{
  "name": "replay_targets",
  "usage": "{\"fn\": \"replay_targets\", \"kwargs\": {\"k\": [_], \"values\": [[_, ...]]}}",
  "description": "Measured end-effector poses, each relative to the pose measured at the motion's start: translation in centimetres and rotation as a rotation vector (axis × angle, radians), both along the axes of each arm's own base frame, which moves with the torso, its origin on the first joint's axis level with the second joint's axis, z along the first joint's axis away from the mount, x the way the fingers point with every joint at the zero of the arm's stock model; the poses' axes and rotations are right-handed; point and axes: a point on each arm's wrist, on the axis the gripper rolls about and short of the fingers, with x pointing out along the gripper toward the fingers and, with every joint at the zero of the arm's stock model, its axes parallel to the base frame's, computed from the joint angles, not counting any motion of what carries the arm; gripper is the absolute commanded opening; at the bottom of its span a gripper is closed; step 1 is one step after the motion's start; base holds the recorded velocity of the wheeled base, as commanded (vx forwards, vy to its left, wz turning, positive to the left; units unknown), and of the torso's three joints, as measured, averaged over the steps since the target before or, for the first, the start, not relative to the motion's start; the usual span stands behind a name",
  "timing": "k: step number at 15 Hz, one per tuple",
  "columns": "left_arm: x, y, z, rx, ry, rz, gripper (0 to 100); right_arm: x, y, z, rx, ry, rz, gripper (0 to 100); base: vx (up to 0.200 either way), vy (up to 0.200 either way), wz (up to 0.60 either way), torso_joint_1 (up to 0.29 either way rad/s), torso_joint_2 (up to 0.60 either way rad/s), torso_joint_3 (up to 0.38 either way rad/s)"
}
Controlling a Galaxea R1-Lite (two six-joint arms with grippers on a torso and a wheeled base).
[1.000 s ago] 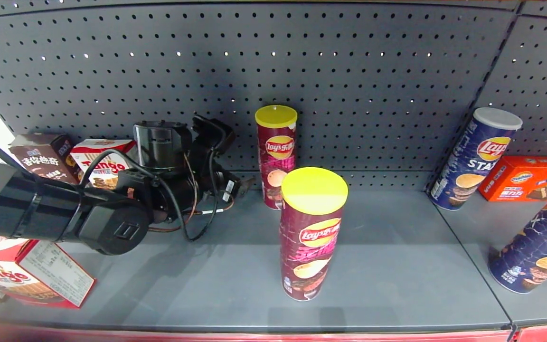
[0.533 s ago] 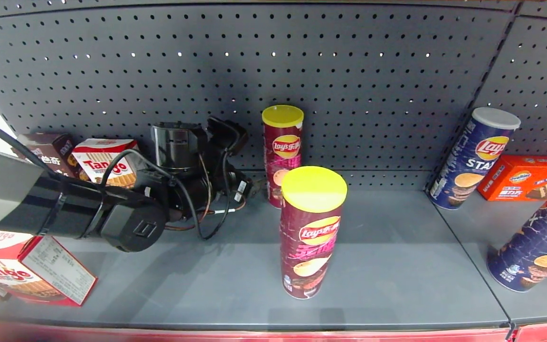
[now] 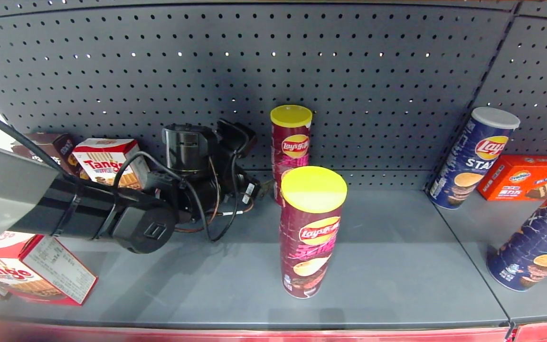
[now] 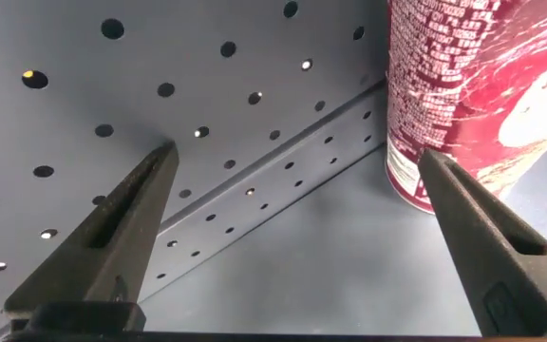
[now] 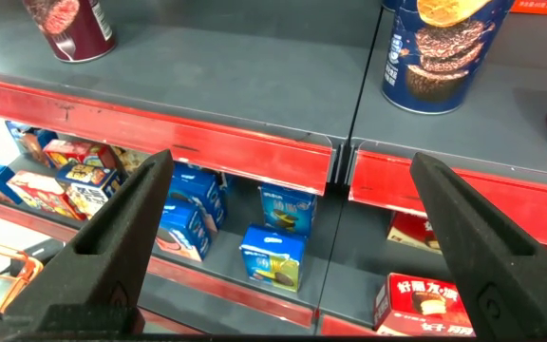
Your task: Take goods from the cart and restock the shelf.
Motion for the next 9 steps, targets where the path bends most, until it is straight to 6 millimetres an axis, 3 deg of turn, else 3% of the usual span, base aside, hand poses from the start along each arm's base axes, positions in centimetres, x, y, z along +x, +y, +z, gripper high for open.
{"fn": "replay_targets", "kwargs": {"k": [9], "values": [[-1.5,0.1,0.5,0.055,-0.017,0.047,100,0.0,0.0,0.0,0.000,0.000,0.000,100,0.000,0.000,0.00,0.000,0.00,0.000]]}}
